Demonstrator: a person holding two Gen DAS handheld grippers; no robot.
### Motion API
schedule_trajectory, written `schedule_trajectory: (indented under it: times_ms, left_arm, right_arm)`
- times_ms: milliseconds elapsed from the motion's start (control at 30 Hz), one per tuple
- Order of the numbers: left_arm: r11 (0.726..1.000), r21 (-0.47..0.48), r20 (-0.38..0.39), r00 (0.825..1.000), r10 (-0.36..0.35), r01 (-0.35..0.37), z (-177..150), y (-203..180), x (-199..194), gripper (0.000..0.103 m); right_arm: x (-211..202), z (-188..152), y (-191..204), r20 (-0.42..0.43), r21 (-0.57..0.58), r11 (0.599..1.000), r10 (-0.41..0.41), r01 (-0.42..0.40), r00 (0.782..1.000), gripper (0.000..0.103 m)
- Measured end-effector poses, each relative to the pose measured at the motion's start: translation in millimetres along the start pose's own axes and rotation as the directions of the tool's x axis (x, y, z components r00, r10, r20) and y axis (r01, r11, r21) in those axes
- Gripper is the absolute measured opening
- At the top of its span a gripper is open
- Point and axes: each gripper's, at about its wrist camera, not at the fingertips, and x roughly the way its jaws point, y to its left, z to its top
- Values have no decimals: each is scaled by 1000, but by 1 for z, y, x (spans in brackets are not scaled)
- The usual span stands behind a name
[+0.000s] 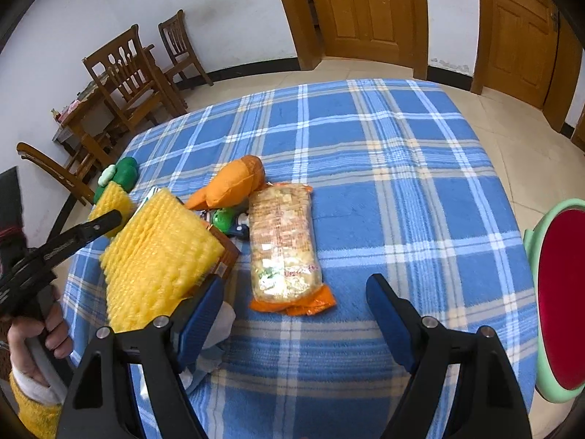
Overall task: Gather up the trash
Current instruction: 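Grasp the yellow foam net with the left gripper while the right grasps the snack bag, then carry the foam net and snack bag over the bucket and open the right gripper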
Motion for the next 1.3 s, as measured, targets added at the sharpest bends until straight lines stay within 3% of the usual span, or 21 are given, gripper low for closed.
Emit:
schedule_trajectory:
  times_ms: [200,367,900,1300]
  left_arm:
    - [999,7,36,999,-41,41,-2,-12,-23,26]
    - [997,29,48,996,-75,74,-2,-25,-38,26]
    - [984,96,68,985,-157,150,-9,-69,-73,26]
    - [959,184,42,973,-229,217,-19,-120,-88,26]
  right_arm:
    - [7,-2,0,-5,-3,1000,-1,1,1000,53]
    - [3,-6,-2,16,-10,1000,2,-2,1000,46]
    - [-47,-28,-32,108,70,998,-3,-5,994,42]
    - [-98,-51,-61,199,148,989,-26,-3,980,42]
